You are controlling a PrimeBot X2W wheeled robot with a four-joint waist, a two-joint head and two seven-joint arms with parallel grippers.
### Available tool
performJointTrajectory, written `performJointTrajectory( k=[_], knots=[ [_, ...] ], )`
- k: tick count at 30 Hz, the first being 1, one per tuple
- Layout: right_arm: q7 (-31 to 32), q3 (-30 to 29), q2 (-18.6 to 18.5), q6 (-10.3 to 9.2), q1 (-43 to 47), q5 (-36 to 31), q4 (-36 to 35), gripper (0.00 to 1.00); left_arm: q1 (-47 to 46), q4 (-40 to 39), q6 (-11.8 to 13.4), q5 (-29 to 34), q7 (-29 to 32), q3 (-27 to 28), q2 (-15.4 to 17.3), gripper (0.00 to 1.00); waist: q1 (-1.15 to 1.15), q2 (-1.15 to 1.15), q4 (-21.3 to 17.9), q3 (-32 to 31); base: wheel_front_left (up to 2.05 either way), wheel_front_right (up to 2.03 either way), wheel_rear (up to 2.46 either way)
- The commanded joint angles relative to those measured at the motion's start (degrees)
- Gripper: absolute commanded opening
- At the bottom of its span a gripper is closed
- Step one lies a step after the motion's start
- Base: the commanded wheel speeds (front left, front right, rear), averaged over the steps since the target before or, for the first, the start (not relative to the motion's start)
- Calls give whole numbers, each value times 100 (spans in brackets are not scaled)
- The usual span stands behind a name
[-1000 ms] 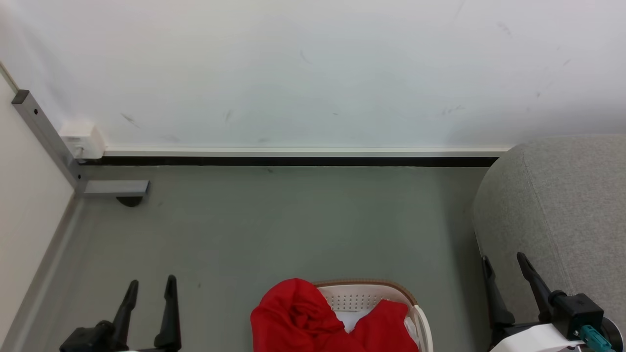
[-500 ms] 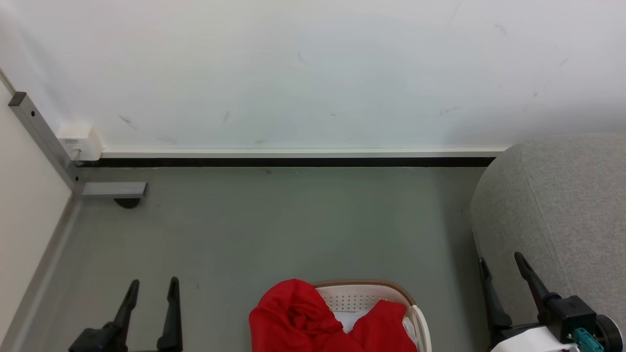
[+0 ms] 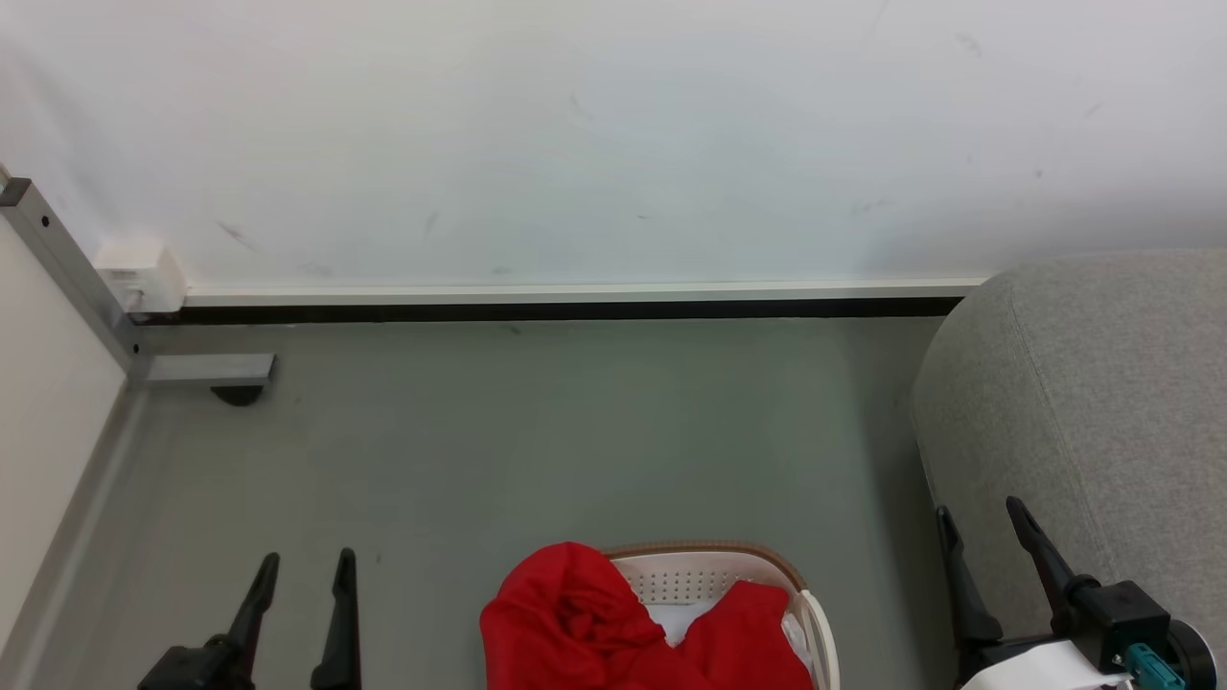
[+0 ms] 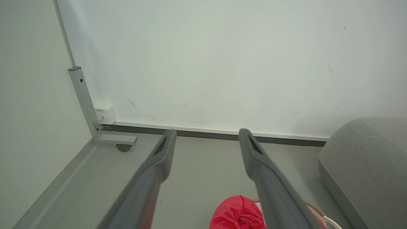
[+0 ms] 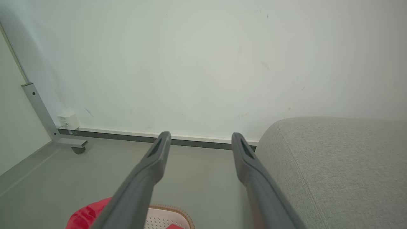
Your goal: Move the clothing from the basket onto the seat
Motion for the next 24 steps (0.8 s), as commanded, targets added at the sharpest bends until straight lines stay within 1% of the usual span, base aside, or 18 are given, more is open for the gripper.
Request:
performJointTrajectory(
  k=[1, 10, 15, 20, 24],
  knots=[
    [-1, 13, -7, -12, -99, 29, 18, 100, 8, 18, -19, -105, -4, 17, 41, 100, 0, 0, -14, 15, 0, 0, 0],
    [-1, 42, -7, -12, -254, 118, -43, 100, -142, -18, -21, -138, -4, -61, 41, 100, 0, 0, -146, 261, 0, 0, 0],
    [-1, 13, -8, -12, -391, 142, -150, 100, -372, -43, -23, -183, -4, -317, 44, 100, 0, 0, -229, 574, 0, 0, 0],
    [0, -54, -7, -12, -612, 129, -300, 100, -807, 35, -24, -358, -4, -968, 155, 100, 0, 0, -260, 1061, 0, 0, 0],
    [0, -64, -8, -12, -899, 134, -450, 100, -1299, 184, -15, -534, -4, -1784, 303, 100, 0, 0, -296, 1564, 0, 0, 0]
  ],
)
